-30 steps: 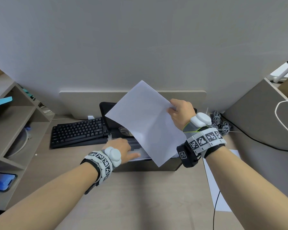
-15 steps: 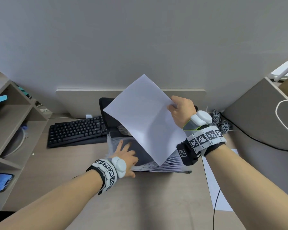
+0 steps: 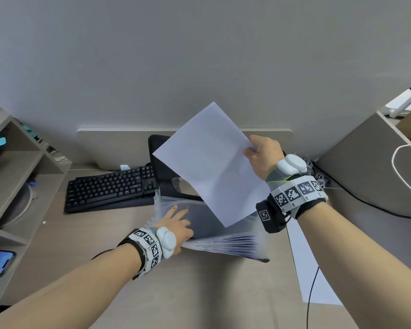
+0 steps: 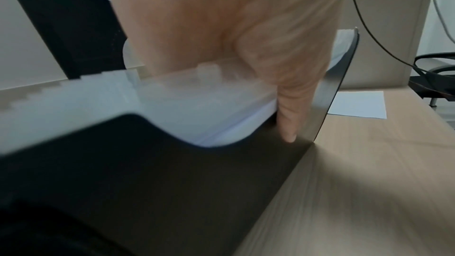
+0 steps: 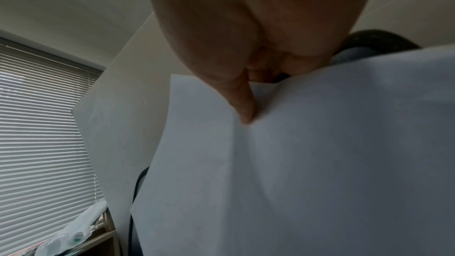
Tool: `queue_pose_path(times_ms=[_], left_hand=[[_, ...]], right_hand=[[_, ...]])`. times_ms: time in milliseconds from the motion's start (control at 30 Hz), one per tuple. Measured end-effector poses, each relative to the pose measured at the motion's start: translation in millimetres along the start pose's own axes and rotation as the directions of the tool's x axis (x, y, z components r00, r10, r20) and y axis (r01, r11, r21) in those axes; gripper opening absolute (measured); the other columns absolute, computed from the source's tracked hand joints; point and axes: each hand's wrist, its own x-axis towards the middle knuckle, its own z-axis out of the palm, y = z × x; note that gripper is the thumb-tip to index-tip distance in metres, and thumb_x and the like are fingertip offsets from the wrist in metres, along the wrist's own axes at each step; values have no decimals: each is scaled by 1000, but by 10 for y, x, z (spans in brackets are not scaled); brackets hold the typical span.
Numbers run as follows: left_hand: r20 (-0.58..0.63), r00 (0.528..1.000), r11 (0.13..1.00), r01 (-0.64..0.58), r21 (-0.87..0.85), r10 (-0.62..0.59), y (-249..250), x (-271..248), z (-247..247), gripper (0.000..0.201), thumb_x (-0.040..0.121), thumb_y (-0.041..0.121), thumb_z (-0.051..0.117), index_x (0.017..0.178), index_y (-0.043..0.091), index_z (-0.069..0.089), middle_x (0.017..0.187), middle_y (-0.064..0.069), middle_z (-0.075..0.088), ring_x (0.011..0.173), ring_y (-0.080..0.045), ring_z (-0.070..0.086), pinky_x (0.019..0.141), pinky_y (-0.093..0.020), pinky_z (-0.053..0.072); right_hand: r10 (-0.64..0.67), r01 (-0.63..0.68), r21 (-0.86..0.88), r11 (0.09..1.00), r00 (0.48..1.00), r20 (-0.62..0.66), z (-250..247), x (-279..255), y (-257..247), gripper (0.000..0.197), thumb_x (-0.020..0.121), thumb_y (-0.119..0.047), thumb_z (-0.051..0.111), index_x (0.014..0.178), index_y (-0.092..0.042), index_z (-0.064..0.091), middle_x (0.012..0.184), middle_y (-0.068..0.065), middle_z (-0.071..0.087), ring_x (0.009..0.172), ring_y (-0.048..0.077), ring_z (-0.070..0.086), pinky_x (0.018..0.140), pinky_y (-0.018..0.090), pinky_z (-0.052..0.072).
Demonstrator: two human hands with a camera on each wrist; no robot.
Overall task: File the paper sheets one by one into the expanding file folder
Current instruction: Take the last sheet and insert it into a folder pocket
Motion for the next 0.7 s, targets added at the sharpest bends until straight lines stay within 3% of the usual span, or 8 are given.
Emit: queue_pose_path(times_ms=[133, 233, 300, 367, 433, 700], left_hand=[[-30, 999, 1000, 13, -9, -14, -38, 56, -24, 33, 83, 30, 61, 115, 23, 58, 144, -1, 43, 148, -31, 7, 118, -56, 4], [-49, 998, 998, 43, -39, -45, -121, 101, -62, 36, 85, 35, 59, 119, 23, 56, 135, 0, 51, 143, -28, 24, 118, -50, 16], [-60, 996, 996, 63, -56, -66, -175, 105, -116, 37, 84, 36, 60, 119, 22, 55, 127, -1, 56, 128, -27, 45, 108, -43, 34], [-39, 996, 993, 80, -90, -84, -193, 118, -156, 30, 88, 33, 57, 114, 18, 57, 117, -4, 60, 109, -26, 58, 88, -35, 46], [-12, 994, 988, 107, -114, -109, -186, 120, -168, 26, 91, 29, 53, 113, 16, 57, 113, -6, 63, 101, -27, 61, 76, -32, 46], [-47, 979, 976, 192, -101, -197, -178, 26, -167, 31, 96, 39, 48, 115, 16, 54, 112, -7, 64, 100, -30, 63, 73, -34, 46]], right_hand=[[-43, 43, -22, 999, 999, -8, 16, -68, -28, 38, 87, -5, 50, 61, -17, 24, 60, 6, 36, 65, 30, 33, 57, 33, 25], [-128, 131, -59, 990, 991, 49, 38, -194, -71, 43, 88, -7, 50, 61, -21, 19, 56, 2, 33, 64, 30, 35, 55, 32, 23], [-202, 215, -106, 971, 972, 122, 60, -255, -85, 36, 90, -8, 49, 65, -19, 25, 59, 2, 37, 66, 30, 39, 57, 34, 26], [-260, 290, -176, 940, 949, 177, 84, -284, -92, 24, 91, -8, 46, 73, -15, 32, 69, 4, 43, 72, 29, 41, 61, 37, 33], [-306, 352, -241, 905, 929, 207, 133, -283, -89, 20, 90, -5, 44, 77, -16, 33, 74, 0, 46, 76, 26, 40, 61, 36, 35], [-351, 455, -308, 835, 873, 339, 281, -263, -73, 16, 87, -1, 39, 88, -17, 44, 83, -1, 55, 81, 26, 47, 58, 32, 38]])
